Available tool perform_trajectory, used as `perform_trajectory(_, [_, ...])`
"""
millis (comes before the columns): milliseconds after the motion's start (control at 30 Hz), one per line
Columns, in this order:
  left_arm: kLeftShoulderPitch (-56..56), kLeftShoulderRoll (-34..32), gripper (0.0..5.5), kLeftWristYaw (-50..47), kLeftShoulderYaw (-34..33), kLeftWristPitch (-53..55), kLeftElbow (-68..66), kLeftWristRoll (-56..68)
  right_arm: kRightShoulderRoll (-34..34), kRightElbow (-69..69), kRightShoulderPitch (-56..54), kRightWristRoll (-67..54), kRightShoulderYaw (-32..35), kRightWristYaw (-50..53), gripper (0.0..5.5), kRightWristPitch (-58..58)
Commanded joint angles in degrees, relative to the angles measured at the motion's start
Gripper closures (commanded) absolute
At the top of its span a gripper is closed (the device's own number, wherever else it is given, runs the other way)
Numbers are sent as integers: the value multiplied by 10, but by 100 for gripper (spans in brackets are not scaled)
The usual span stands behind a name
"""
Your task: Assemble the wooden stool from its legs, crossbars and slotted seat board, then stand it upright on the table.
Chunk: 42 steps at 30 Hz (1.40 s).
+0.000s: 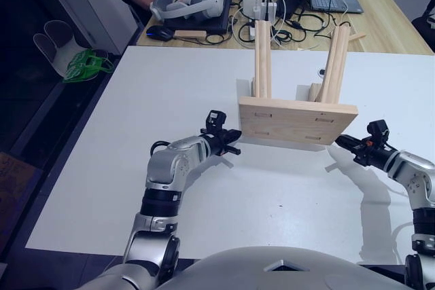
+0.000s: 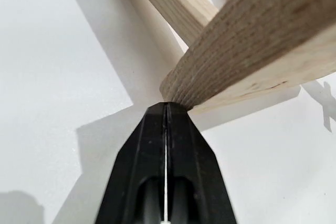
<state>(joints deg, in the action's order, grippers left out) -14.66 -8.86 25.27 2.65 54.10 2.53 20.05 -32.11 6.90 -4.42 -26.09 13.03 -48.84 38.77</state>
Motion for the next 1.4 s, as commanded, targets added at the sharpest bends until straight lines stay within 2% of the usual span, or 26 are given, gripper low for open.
perform_trajectory(33, [-17, 33, 550, 41, 11, -3, 28, 55, 16, -33, -14, -41, -11, -26, 546, 12])
perform_trajectory(767, [-28, 32, 550, 75, -17, 10, 78, 124, 32, -133, -48, -116, 21, -2, 546, 106])
perform_trajectory(1400, [-46, 37, 550, 70, -36, -1, 87, 153, 48, -159, -77, -153, 44, 27, 546, 138])
